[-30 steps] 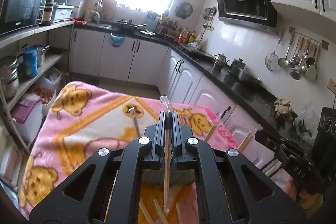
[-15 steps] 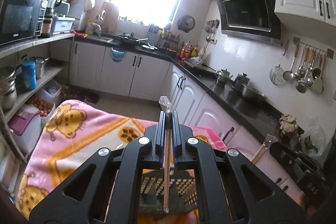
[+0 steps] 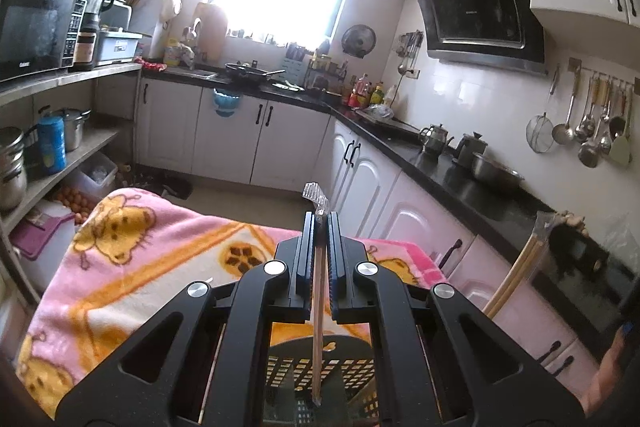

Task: Organize utensils
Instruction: 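Lift both chopsticks over the grey caddy and lower them inside, then open the left tool while the right tool opens, leaving chopsticks standing in the caddy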

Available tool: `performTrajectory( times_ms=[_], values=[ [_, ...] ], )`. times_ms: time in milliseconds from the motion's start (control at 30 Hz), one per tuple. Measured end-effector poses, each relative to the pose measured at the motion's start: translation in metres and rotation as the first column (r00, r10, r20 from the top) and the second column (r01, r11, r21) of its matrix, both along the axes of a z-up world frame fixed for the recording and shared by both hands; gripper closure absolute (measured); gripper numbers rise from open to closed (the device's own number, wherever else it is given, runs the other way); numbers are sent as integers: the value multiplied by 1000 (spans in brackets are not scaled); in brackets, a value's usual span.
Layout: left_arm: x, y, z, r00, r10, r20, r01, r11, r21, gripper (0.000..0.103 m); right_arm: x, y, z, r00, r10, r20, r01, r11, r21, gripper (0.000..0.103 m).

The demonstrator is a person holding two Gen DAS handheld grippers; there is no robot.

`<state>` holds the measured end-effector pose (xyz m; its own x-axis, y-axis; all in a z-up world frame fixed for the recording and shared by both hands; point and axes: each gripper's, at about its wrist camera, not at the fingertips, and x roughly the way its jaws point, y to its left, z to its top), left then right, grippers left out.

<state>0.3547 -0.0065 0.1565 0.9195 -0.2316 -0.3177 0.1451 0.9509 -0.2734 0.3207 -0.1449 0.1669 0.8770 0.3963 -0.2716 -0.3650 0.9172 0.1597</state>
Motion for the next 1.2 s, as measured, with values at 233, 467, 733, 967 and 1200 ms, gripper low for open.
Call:
performTrajectory(
  times_ms=[233,467,733,967,1200],
  values=[
    [5,-2,-24,1000,-6,-24,6,1000,-17,102,14,3,-18,999,-12,-36,12,1000,-13,100],
    [5,-5,-42,999,-29,-28,28,999,-40,102,25,4,-44,996,-23,-87,21,1000,-23,100],
    [5,-9,-58,998,-49,-51,46,998,-49,102,26,-4,-66,991,-9,-131,11,1000,13,100],
    [4,-11,-68,995,-58,-80,55,998,-39,102,24,-12,-81,982,-26,-189,31,999,26,100],
    [1,-4,-72,992,-42,-116,39,999,-27,102,23,-22,-90,972,-50,-231,58,998,27,100]
  ],
)
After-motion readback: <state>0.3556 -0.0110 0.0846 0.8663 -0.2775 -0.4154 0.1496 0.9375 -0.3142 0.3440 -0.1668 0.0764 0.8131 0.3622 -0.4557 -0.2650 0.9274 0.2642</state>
